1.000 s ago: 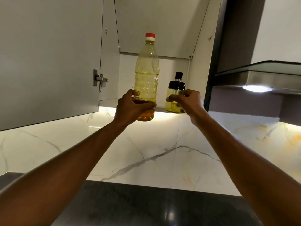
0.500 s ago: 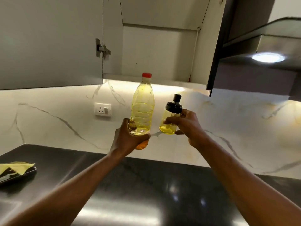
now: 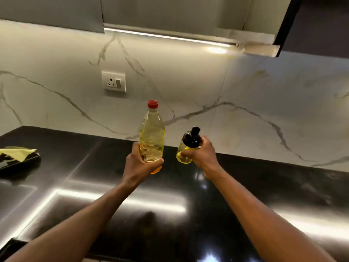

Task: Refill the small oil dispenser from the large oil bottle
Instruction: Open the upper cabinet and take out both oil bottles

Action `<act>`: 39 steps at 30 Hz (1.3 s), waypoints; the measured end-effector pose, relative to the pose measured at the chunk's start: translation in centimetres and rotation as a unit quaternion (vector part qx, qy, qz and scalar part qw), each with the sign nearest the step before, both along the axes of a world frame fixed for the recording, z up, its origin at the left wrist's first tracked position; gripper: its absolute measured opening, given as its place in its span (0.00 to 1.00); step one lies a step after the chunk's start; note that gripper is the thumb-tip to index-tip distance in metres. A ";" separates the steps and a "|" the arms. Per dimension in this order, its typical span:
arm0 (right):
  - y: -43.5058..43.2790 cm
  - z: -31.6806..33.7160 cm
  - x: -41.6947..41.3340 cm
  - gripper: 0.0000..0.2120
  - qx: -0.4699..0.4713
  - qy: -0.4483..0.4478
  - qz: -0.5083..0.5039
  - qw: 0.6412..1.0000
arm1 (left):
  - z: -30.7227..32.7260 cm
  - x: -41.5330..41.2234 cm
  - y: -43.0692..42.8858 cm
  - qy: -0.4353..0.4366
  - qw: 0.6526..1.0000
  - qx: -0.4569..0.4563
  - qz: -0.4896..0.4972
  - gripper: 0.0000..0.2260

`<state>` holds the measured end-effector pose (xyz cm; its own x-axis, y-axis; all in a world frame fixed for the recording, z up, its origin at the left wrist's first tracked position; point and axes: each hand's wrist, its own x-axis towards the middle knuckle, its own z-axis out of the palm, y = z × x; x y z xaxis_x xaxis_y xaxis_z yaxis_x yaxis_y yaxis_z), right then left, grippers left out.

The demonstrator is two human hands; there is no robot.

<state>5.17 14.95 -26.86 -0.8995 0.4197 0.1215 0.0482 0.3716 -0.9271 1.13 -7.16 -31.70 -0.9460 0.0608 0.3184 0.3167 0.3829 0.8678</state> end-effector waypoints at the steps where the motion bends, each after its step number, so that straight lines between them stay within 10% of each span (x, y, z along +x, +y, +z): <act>1: 0.0 -1.2 -0.3 0.30 0.006 -0.003 -0.001 1.000 | -1.0 -0.2 -0.1 -0.008 1.000 -0.003 0.001 0.31; 33: -0.4 -18.4 -4.5 0.29 0.054 -0.152 0.014 0.987 | -14.5 -5.7 -1.7 -0.136 0.989 -0.028 -0.058 0.34; 39: -0.4 -17.2 -3.9 0.44 0.053 -0.153 0.045 0.986 | -13.3 -5.0 -2.0 -0.139 0.987 -0.026 -0.078 0.49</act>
<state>1.22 14.52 -44.06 -0.9342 0.3354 -0.1219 0.2812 0.4816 -0.8301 -3.83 -9.13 -45.00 -0.9743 0.2215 0.0407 0.1277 0.3946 0.9099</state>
